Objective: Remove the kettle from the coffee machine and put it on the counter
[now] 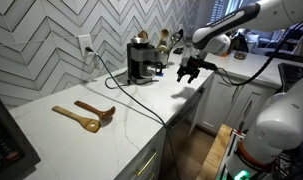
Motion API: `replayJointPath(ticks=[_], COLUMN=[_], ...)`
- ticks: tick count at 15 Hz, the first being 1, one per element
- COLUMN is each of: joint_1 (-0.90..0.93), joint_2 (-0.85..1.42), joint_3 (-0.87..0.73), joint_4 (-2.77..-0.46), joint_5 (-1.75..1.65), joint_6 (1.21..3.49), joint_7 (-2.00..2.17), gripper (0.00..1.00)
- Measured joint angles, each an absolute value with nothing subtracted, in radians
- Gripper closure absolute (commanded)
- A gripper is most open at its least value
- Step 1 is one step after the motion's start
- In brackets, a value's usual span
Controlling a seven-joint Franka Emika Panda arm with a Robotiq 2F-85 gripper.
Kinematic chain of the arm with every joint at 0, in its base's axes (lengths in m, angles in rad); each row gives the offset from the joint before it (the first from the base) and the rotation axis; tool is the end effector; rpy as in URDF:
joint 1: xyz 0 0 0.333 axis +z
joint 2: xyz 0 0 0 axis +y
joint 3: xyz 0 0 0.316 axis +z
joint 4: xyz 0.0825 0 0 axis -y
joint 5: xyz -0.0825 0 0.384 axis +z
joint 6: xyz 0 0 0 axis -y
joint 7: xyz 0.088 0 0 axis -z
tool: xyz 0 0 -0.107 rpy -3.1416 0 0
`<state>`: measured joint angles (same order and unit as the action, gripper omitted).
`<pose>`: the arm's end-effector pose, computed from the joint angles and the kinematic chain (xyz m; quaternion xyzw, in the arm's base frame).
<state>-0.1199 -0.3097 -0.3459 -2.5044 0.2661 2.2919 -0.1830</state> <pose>0.3973 -0.1930 0.3971 -0.9635 0.2159 -0.0815 0.1355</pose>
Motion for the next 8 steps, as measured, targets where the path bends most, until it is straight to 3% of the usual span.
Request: replayJointPath(ticks=[8], joint_1=[-0.13], joint_2=[-0.253], joint_3=[-0.339], joint_4=[-2.461], joint_5=[0.288], joint_6=[2.292], joint_7=[-0.139], gripper=[0.0])
